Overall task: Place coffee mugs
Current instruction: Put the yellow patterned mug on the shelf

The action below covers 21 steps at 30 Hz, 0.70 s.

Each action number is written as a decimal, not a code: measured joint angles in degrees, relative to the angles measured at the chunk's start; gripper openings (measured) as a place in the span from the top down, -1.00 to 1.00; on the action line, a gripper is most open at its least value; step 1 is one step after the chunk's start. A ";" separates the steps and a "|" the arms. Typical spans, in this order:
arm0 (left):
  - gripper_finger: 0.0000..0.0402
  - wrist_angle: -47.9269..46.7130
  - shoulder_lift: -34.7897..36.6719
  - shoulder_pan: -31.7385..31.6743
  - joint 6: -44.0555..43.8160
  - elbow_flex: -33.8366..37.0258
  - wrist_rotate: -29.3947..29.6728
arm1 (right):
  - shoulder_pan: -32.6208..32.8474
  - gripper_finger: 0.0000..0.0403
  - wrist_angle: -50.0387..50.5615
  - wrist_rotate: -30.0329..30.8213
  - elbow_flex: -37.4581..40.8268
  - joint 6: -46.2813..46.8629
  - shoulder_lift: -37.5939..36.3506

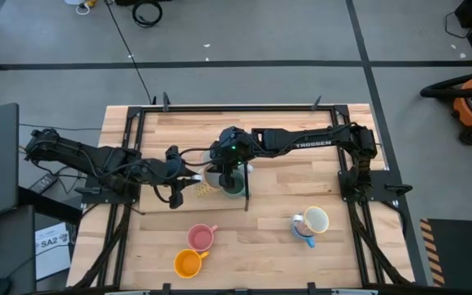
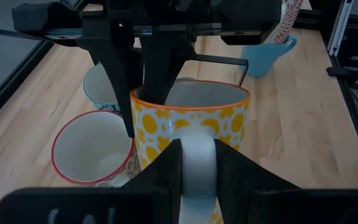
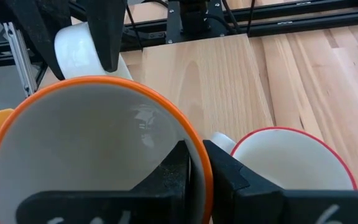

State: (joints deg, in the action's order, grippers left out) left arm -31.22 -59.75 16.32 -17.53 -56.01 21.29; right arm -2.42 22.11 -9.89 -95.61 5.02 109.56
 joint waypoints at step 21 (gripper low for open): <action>0.63 -0.54 0.15 0.00 0.17 0.02 -0.15 | 0.04 0.42 -0.42 -1.58 -0.02 -0.26 -0.11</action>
State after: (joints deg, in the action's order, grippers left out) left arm -31.77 -59.59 16.32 -17.37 -55.99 21.14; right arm -2.37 21.69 -11.47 -95.64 4.76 109.45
